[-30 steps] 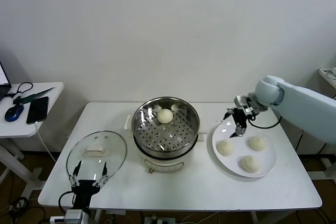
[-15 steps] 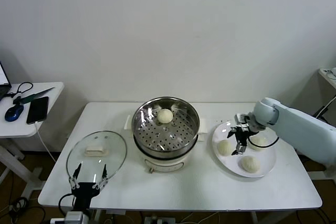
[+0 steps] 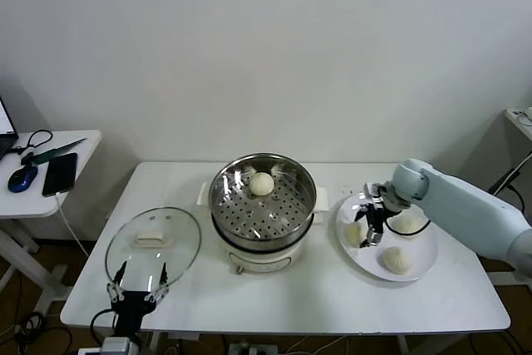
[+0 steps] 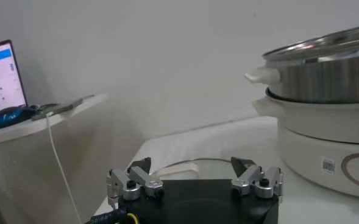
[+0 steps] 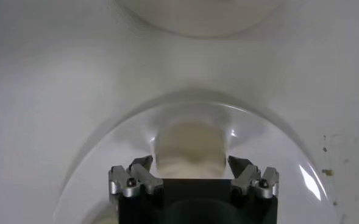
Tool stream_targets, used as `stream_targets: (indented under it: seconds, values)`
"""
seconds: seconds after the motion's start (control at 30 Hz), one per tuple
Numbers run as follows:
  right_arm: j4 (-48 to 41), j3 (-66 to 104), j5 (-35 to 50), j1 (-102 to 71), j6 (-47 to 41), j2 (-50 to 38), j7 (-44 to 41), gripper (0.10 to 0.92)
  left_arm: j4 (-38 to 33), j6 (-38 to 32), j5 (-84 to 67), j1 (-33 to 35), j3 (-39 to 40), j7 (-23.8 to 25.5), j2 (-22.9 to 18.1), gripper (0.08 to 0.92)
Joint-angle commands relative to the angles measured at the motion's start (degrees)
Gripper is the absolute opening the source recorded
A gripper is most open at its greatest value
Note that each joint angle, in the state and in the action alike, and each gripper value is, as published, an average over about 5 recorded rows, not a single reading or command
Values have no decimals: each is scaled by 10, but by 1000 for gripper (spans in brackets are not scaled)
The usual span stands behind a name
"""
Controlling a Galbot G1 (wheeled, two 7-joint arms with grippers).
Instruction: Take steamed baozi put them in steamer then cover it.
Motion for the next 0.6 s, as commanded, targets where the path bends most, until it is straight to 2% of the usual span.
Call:
stream_targets:
  seconds: [0.03,0.2,0.4,0.6]
  values:
    - [-11,4,-2,-6,-1,8,-2,776,0,0,0,0,0,0,0,823]
    - [-11,-2,-2,1,0,5,-4,709,1,-2,0,2,0,0,-1,823]
    - [0,-7,15,18,-4,-4,-2,688,1,-3,-1,3,0,-1,-1,823]
    - [37,-79,102,134,-13,-29,1,687,-3,-3,-2,3,2,-1,2,823]
